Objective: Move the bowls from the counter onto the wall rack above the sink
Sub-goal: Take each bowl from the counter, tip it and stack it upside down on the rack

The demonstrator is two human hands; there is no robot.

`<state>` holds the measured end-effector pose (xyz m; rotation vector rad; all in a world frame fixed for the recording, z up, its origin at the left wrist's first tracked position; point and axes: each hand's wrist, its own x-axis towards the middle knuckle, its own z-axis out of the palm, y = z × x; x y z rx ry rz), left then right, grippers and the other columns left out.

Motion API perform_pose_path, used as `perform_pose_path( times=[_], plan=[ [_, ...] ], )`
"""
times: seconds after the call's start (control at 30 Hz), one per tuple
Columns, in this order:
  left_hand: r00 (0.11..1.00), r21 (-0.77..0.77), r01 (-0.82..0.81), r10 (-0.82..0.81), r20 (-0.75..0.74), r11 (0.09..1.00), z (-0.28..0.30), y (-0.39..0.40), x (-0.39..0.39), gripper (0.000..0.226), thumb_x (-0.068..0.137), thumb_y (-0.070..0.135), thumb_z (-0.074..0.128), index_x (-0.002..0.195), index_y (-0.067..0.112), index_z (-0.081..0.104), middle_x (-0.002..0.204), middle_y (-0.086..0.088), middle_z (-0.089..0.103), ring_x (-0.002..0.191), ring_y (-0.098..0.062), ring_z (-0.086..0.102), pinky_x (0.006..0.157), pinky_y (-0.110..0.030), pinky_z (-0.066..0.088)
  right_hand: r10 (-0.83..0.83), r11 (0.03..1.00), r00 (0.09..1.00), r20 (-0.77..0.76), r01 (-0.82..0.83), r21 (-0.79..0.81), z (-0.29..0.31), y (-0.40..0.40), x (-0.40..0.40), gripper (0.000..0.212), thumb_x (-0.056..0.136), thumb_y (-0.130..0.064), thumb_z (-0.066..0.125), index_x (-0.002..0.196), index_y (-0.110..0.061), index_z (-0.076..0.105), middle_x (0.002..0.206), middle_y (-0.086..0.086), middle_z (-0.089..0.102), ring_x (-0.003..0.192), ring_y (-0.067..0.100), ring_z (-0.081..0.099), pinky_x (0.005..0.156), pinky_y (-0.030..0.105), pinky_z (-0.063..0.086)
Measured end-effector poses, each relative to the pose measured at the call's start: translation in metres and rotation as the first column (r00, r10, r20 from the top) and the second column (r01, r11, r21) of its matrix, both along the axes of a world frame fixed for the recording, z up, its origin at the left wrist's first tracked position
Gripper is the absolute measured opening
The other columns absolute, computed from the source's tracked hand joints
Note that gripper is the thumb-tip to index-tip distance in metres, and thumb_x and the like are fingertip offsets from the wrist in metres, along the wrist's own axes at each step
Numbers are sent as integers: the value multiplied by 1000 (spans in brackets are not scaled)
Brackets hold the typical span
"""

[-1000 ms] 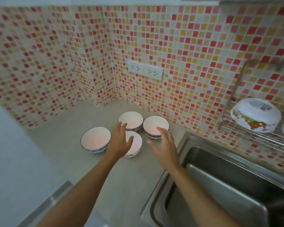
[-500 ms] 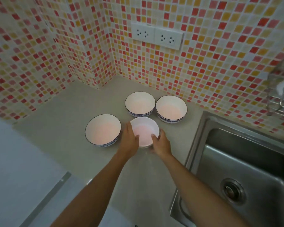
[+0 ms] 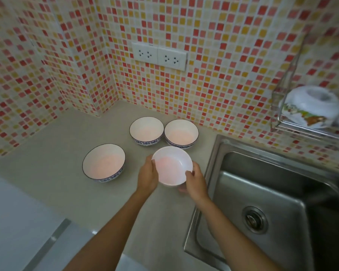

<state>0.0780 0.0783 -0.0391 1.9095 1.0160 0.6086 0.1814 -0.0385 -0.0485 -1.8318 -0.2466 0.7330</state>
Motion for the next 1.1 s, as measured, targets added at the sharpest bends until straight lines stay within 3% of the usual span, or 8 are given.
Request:
perform_pose_path(
  times=[0.2,0.33,0.53,0.67,0.77,0.87,0.97,1.1],
  plan=[
    [993,-8,119,-119,28,993,13,-79,34,36,101,25,29,126,8,49,115,-15,63,101,-31,59,77,-24,38,-171,978,985,7,169,121,19,-83,19,17,101,-30,43,117,-34,41,117,1,55,95,19,57,71,57,58],
    [973,-11,229,-228,44,973,14,-141,61,37,101,25,30,128,10,48,115,-12,63,95,-22,59,74,-26,43,-244,962,969,-47,248,114,27,-151,37,29,102,-37,39,129,-26,36,116,-2,46,89,11,52,54,38,60],
    [936,-66,349,-345,70,935,-3,-218,91,38,100,31,31,128,15,51,113,-7,64,97,-22,60,75,-26,48,-371,926,917,-143,378,20,11,-237,57,25,98,-50,41,122,-42,40,129,5,48,110,32,53,64,56,59],
    [895,-92,446,-443,49,890,-12,-252,103,35,100,36,34,126,22,52,107,0,65,96,-20,62,81,-33,54,-472,877,857,-207,481,-7,2,-280,64,22,100,-47,38,120,-37,39,124,5,48,105,33,53,48,40,54],
    [870,-119,490,-493,11,863,-18,-272,104,38,98,44,33,121,24,55,107,0,67,97,-20,63,86,-37,53,-520,852,829,-206,522,-49,-10,-305,69,28,99,-48,40,124,-35,39,125,5,47,109,37,55,43,36,53],
    [820,-79,556,-561,-113,828,-32,-287,93,40,98,45,31,117,21,55,106,-1,67,99,-22,62,86,-36,49,-539,840,813,-220,539,-67,-24,-329,72,41,99,-49,41,135,-30,37,126,6,46,112,40,56,47,38,57],
    [732,-31,610,-579,-358,792,-58,-289,72,56,95,54,22,116,13,54,113,-13,65,107,-32,58,93,-40,44,-541,838,808,-233,541,-69,-32,-349,74,45,99,-46,44,139,-29,35,132,7,46,113,40,56,51,39,59],
    [611,127,718,-531,-587,685,-97,-275,45,103,80,68,-18,126,12,55,130,-10,58,130,-26,44,115,-39,11,-518,853,823,-232,518,-69,-40,-363,78,47,98,-40,50,140,-27,33,140,8,43,118,38,52,60,44,61]
  ],
)
